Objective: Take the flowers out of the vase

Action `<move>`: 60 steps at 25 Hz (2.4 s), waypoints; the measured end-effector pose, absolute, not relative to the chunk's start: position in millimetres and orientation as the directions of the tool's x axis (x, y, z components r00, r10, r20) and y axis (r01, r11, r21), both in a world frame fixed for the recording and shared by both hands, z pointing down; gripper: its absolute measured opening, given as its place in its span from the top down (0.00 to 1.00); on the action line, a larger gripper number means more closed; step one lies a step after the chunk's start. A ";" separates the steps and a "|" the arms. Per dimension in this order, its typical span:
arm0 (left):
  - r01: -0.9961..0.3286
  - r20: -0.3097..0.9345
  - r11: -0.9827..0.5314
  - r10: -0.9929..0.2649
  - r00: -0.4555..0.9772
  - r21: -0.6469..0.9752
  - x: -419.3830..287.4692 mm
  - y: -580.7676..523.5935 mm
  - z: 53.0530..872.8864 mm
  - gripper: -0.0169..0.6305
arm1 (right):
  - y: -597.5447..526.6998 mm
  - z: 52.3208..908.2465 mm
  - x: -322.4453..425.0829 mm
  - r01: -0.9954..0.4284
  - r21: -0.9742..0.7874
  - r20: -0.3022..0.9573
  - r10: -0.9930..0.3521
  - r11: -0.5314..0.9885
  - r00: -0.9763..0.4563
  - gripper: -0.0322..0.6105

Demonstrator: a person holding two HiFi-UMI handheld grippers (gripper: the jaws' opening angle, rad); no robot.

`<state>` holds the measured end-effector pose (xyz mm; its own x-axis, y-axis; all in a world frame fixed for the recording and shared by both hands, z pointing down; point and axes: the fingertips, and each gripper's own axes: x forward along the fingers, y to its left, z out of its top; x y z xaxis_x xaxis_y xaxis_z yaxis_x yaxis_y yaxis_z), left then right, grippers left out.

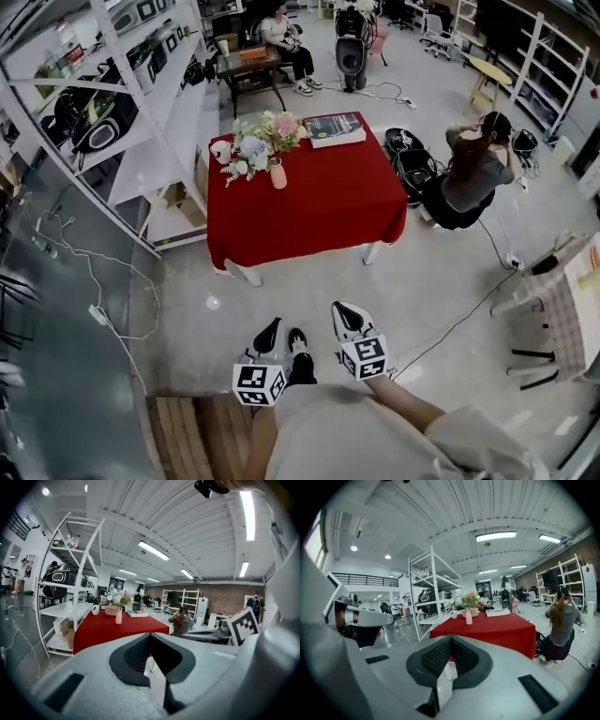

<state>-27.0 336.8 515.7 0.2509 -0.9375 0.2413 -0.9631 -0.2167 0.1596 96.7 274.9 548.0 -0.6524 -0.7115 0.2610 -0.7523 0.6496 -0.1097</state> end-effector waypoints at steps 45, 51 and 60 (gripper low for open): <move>-0.858 0.284 -0.451 -0.813 0.509 0.245 -124.6 85.3 539.6 0.96 | 48.2 564.4 -3.5 -0.878 -0.121 0.352 -0.807 0.463 -0.474 0.94; -0.864 0.286 -0.430 -0.821 0.494 0.261 -141.8 59.6 543.6 0.96 | 29.2 578.6 -36.3 -0.831 -0.121 0.397 -0.741 0.542 -0.541 0.94; -0.887 0.331 -0.387 -0.826 0.455 0.253 -174.6 4.0 547.2 0.96 | -53.6 568.1 -77.9 -0.787 -0.121 0.364 -0.710 0.605 -0.602 0.94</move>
